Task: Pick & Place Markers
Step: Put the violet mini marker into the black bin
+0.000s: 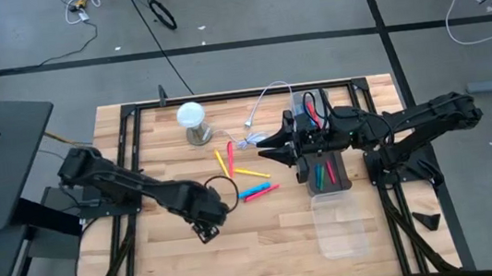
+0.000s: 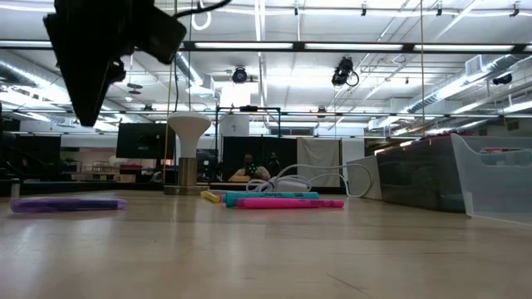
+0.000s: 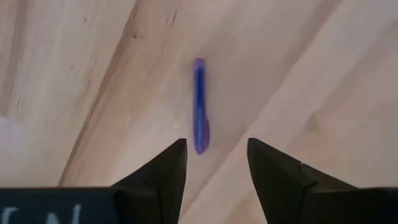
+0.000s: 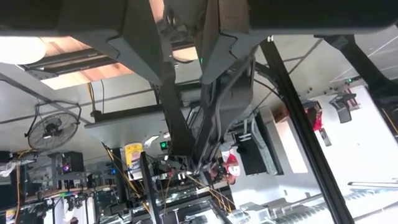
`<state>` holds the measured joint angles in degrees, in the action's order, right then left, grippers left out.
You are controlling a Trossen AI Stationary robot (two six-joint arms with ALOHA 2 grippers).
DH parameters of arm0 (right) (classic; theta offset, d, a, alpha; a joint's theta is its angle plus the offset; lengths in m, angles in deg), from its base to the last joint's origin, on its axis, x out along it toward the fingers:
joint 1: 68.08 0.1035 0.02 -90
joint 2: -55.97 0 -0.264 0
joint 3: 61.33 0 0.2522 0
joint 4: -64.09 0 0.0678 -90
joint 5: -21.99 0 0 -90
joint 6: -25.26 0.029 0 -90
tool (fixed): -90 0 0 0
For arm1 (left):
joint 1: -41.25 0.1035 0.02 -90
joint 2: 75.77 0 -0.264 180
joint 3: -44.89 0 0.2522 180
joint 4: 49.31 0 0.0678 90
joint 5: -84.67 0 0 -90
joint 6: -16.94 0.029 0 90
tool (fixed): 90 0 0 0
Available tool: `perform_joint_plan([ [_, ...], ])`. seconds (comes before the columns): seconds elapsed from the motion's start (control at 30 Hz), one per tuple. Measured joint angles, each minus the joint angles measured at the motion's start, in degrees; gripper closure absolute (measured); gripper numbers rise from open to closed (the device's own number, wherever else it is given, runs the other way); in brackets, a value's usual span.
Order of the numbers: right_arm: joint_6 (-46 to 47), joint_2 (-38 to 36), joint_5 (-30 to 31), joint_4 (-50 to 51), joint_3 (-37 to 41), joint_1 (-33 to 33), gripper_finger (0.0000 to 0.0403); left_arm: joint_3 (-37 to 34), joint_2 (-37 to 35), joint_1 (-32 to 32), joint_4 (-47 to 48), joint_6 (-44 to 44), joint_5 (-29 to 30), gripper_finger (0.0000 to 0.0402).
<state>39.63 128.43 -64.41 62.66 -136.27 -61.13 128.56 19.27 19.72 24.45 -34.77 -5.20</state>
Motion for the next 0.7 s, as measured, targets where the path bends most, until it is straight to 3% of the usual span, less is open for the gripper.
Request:
perform_joint_plan([
  [0.4, 0.09, 0.0, -0.02, -0.08, 0.02, 0.01, 0.0291, -0.1, 9.02, -0.87, -0.79, 2.21, 6.75, 0.0225],
  [0.7, 0.11, 0.0, -0.02, -0.11, 0.02, 0.01, 0.0291, -7.96, 9.12, -2.29, -10.65, 1.77, 2.61, 0.0225],
])
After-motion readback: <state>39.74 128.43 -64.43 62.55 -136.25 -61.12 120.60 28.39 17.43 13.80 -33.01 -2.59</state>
